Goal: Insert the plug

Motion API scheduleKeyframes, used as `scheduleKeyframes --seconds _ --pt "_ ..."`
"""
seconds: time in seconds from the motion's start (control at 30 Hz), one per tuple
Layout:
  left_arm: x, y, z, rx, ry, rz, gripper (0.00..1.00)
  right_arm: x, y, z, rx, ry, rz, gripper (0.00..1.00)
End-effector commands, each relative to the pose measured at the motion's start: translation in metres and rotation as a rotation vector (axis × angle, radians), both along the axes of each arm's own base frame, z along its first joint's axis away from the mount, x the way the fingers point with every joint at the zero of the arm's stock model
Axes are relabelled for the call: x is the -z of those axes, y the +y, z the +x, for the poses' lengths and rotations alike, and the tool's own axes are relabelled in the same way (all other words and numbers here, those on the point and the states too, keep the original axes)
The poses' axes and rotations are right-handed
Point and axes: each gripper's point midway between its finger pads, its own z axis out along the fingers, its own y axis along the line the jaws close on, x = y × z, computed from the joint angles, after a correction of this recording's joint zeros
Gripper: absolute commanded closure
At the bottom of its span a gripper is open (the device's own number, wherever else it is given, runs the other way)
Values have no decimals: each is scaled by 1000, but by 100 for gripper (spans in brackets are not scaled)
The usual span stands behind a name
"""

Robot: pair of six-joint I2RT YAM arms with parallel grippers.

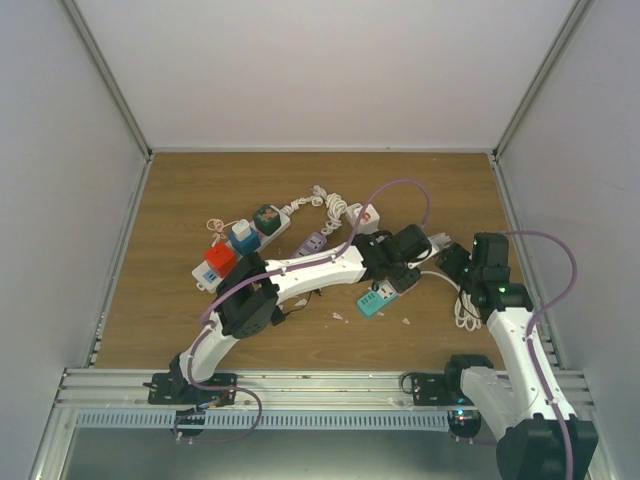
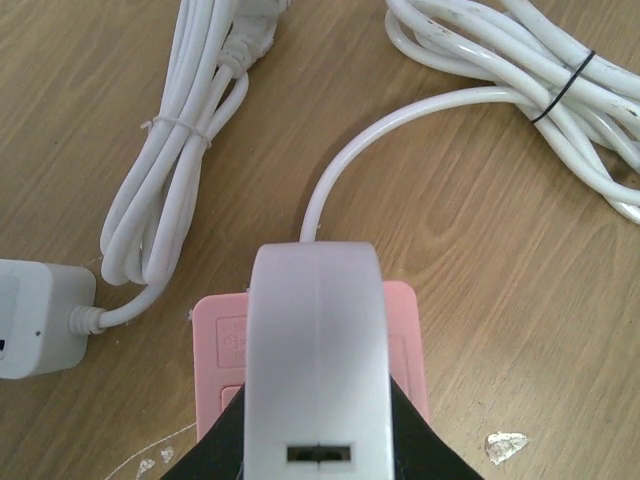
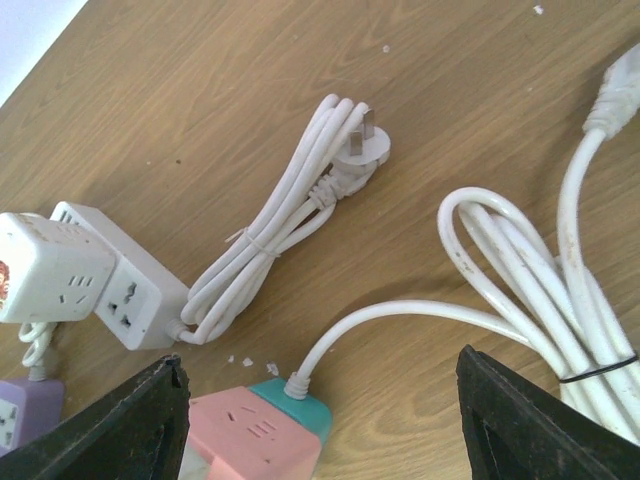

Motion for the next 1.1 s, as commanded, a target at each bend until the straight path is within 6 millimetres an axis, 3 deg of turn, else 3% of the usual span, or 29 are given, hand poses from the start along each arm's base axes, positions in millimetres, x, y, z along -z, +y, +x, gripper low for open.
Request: scheduleKeyframes --seconds 0.0,0.27,0.33,0.53,0.63,0.93,1.07 --pt "94 64 -34 35 194 380 100 0 -12 -4 31 18 -65 27" --pt "91 48 -37 54 223 322 100 -3 -17 -8 48 13 -93 26" --pt "81 43 -34 40 213 297 94 -4 -17 -8 48 10 -87 26" --pt "1 12 -24 28 175 82 57 -6 -14 -7 39 -6 -72 26" --pt "-32 6 -18 20 145 -9 51 -6 -10 -6 25 -13 -59 26" --pt "-54 10 0 -30 31 -44 49 -10 -4 -4 2 -49 -33 26" --pt "-52 10 3 -29 25 -52 57 -7 -4 -6 2 -40 -33 26"
